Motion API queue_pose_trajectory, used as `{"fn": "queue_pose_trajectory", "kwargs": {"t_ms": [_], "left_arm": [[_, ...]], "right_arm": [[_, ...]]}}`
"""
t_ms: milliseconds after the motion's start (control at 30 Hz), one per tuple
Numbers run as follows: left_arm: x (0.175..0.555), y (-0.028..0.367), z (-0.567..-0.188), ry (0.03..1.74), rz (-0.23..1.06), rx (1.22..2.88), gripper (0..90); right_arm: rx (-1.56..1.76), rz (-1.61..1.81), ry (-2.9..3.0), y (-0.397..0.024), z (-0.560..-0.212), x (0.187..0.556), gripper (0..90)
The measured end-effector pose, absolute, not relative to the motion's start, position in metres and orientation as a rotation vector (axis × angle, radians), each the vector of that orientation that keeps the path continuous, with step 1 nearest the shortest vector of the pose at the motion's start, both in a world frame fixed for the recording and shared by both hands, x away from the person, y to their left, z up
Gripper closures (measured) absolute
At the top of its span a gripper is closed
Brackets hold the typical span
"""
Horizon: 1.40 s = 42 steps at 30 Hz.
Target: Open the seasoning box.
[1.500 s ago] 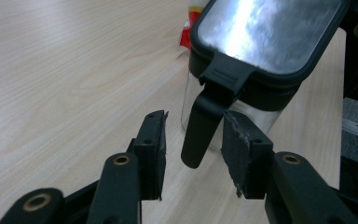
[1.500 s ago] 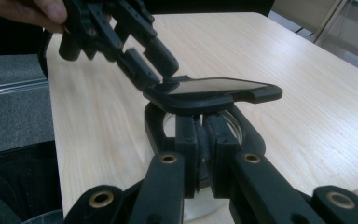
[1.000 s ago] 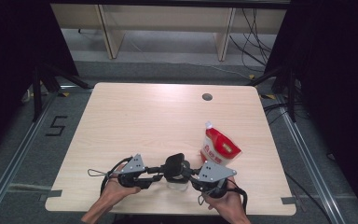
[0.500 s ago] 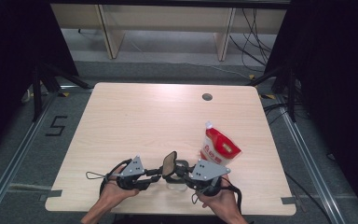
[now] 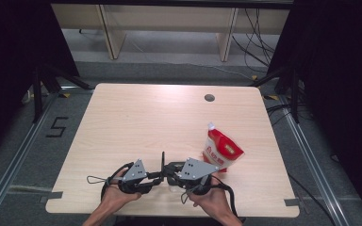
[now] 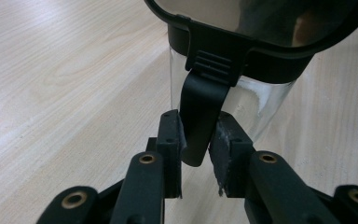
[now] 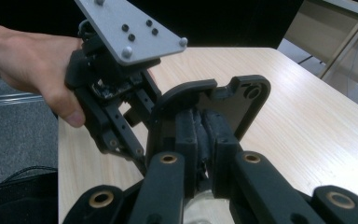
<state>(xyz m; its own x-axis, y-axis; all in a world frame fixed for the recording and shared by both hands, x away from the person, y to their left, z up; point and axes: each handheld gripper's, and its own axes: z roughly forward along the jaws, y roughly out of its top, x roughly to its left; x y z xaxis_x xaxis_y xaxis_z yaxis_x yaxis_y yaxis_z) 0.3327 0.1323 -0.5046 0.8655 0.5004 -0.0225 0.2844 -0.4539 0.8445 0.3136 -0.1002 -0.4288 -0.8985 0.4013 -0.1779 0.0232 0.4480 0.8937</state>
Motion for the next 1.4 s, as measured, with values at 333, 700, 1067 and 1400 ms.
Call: {"fn": "queue_pose_trajectory", "kwargs": {"t_ms": [333, 700, 1067, 1400], "left_arm": [[0.332, 0.131, -0.504, 0.572, 0.282, 2.065, 73.4], [0.331, 0.128, -0.504, 0.589, 0.278, 2.056, 73.3], [0.33, 0.132, -0.502, 0.582, 0.258, 2.049, 68.0], [0.324, 0.142, -0.5, 0.653, 0.233, 2.026, 45.9]], "right_arm": [[0.357, 1.442, 2.355, -0.093, -0.429, 0.315, 85.5], [0.357, 1.444, 2.341, -0.092, -0.429, 0.317, 84.7], [0.387, 1.443, 2.344, -0.112, -0.429, 0.312, 81.8], [0.498, 1.422, 2.309, -0.16, -0.441, 0.308, 73.5]]}}
